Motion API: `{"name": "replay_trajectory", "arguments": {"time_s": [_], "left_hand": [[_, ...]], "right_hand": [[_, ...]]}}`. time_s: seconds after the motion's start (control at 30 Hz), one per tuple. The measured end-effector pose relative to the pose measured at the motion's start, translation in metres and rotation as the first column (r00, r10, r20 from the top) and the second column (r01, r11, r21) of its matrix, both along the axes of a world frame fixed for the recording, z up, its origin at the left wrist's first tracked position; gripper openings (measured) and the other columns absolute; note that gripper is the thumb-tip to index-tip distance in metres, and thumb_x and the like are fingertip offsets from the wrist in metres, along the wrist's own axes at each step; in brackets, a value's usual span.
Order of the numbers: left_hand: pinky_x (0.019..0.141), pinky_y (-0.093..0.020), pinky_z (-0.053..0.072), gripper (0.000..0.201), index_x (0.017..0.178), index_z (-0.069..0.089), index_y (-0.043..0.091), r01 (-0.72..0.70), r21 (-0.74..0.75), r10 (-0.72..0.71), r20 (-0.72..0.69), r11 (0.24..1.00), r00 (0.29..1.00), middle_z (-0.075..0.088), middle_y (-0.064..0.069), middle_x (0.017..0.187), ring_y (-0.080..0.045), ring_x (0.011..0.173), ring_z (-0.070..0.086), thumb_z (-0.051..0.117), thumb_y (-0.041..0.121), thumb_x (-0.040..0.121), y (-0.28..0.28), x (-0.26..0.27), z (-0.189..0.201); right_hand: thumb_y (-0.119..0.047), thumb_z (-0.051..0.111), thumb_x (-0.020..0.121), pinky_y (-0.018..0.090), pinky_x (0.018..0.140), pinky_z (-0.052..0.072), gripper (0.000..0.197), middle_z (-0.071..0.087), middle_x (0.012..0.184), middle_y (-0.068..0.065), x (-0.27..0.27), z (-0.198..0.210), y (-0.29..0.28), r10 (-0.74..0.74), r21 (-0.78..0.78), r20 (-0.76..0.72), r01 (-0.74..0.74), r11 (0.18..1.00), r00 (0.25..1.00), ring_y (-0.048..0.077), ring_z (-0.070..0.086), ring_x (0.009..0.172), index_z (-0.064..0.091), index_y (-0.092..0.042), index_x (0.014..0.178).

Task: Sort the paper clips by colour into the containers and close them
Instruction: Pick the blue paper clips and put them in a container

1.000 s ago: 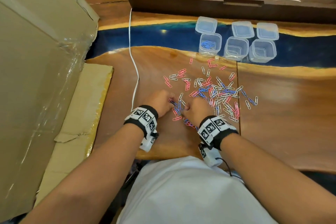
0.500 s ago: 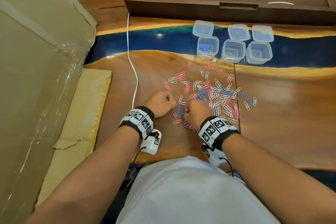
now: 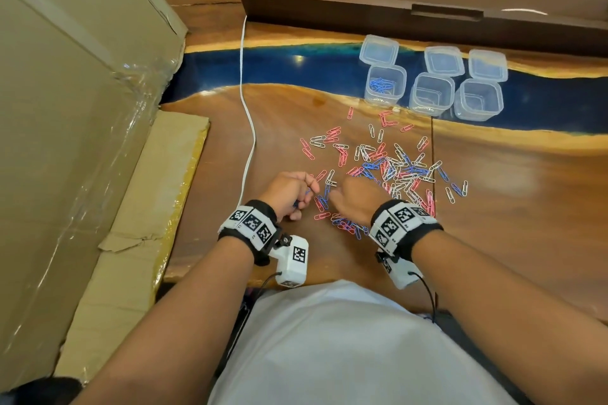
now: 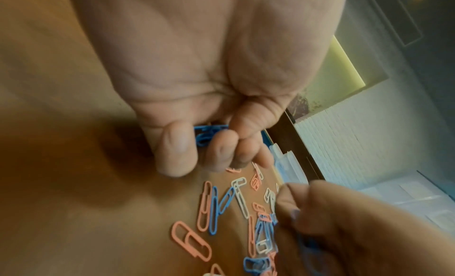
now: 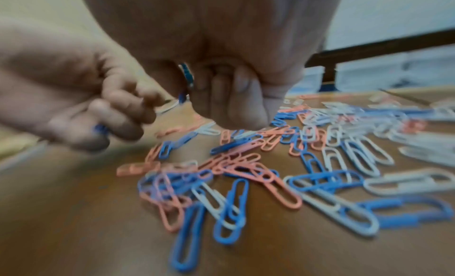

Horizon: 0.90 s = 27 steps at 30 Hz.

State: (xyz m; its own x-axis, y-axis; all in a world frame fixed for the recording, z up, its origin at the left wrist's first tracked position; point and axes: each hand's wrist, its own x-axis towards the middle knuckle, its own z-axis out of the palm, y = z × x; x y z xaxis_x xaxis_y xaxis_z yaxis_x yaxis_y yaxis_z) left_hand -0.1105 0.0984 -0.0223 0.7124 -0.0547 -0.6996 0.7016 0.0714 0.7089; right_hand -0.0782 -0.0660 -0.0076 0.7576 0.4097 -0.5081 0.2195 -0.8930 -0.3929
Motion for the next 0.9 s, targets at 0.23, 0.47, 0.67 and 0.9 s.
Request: {"name": "replay_trajectory", "arguments": {"time_s": [0.23, 0.47, 0.67, 0.9], "left_hand": [[0.041, -0.017, 0.025, 0.026, 0.062, 0.050, 0.020, 0.165, 0.364, -0.218, 0.109, 0.917, 0.970, 0.041, 0.007, 0.052, -0.004, 0.040, 0.033, 0.066, 0.009, 0.080, -0.006, 0.003, -0.004], [0.064, -0.025, 0.039, 0.011, 0.081, 0.066, 0.022, 0.376, 0.775, -0.667, 0.078, 0.508, 0.741, 0.050, 0.012, 0.068, -0.013, 0.069, 0.050, 0.075, 0.019, 0.077, -0.010, 0.003, -0.017], [0.065, -0.028, 0.044, 0.009, 0.078, 0.062, 0.022, 0.404, 0.745, -0.681, 0.090, 0.530, 0.727, 0.051, 0.010, 0.067, -0.015, 0.068, 0.052, 0.067, 0.017, 0.082, -0.008, 0.006, -0.011], [0.045, -0.014, 0.013, 0.026, 0.068, 0.043, 0.019, -0.062, 0.163, 0.051, 0.071, 0.985, 0.996, 0.028, 0.001, 0.056, -0.010, 0.042, 0.020, 0.043, 0.000, 0.085, 0.002, -0.004, 0.002]], "right_hand": [[0.001, 0.036, 0.062, 0.012, 0.041, 0.018, 0.015, 0.038, 0.054, 0.010, 0.001, 0.005, -0.019, -0.403, 0.364, -0.751, 0.837, 0.410, 0.524, 0.013, 0.029, 0.036, 0.035, -0.013, 0.058], [0.008, 0.031, 0.067, 0.012, 0.041, 0.017, 0.026, 0.039, 0.056, 0.007, 0.009, -0.001, -0.015, -0.367, 0.369, -0.718, 0.770, 0.520, 0.592, 0.010, 0.022, 0.040, 0.035, -0.018, 0.070], [0.006, 0.031, 0.064, 0.018, 0.043, 0.019, 0.038, 0.045, 0.054, 0.007, 0.018, 0.002, -0.015, -0.280, 0.402, -0.612, 0.596, 0.695, 0.740, 0.014, 0.027, 0.039, 0.049, -0.018, 0.087], [-0.021, 0.065, 0.076, 0.028, 0.069, 0.051, 0.010, 0.068, 0.069, -0.005, 0.016, -0.015, -0.006, -0.230, 0.200, -0.089, 0.243, 0.949, 0.969, 0.015, 0.064, 0.070, 0.068, -0.018, 0.068]]}}
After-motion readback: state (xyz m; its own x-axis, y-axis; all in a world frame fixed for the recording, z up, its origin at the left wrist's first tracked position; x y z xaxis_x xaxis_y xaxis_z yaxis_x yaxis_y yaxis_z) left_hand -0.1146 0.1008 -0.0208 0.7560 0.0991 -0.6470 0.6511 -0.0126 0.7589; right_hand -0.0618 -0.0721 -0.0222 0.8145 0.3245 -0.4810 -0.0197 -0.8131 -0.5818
